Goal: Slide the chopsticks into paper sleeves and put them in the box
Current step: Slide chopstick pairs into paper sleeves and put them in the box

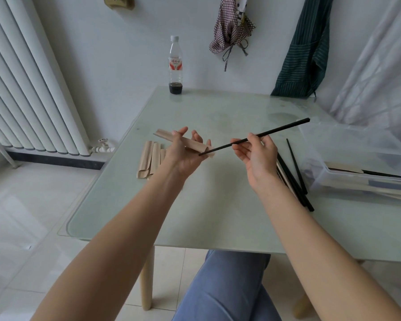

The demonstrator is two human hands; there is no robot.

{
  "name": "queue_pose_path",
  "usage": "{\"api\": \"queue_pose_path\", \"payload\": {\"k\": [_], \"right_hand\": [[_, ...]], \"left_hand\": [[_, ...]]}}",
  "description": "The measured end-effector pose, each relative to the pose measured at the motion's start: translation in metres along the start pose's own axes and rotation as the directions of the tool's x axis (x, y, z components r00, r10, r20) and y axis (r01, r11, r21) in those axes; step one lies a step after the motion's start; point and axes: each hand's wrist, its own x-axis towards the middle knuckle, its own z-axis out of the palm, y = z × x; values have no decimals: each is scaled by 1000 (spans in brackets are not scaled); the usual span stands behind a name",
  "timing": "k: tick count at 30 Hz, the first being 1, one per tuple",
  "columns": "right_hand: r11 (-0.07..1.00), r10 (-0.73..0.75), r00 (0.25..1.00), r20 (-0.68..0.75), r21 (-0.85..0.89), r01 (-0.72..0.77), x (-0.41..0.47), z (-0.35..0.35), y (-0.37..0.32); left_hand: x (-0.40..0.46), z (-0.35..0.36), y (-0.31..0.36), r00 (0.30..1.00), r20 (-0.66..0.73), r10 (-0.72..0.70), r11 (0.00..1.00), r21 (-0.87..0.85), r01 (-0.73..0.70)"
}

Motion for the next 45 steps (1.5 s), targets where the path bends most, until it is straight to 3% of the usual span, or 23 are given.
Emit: {"api": "queue_pose_path", "payload": {"k": [9, 15, 20, 22, 24, 26, 31, 35, 42, 45], "right_hand": [[998, -14, 999, -38, 55, 16, 3, -3, 3], [992, 4, 1000, -15, 126, -2, 3, 3, 6], [989, 47, 999, 8, 143, -48, 1, 9, 9], [986, 57, 998, 8, 157, -58, 0, 10, 8], [984, 55, 999, -3, 168, -53, 1, 10, 6], [985, 43, 999, -20, 165, -39, 3, 10, 4], [988, 52, 998, -46, 144, -45, 2, 7, 6], [991, 99, 992, -76, 99, -91, 4, -1, 5], [968, 213, 970, 116, 110, -226, -4, 4, 8], [963, 206, 974, 98, 156, -219, -2, -2, 1]], "left_hand": [[5, -7, 3, 997, 68, 41, 983, -184, -28], [0, -2, -2, 991, 110, 71, 991, -121, -58], [-1, 0, -7, 997, 59, 44, 999, -5, -44], [-3, 0, -8, 997, 15, 76, 984, 161, -78], [-2, -5, -8, 990, -10, 142, 849, 515, -117], [-1, -12, -6, 989, 39, 140, 768, 626, -133], [0, -21, 1, 988, 98, 121, 868, 473, -153], [-4, -20, 3, 977, 156, 147, 853, 481, -206], [-12, -14, -7, 976, 139, 167, 863, 458, -213], [-12, -15, -2, 970, 134, 202, 869, 433, -241]]}}
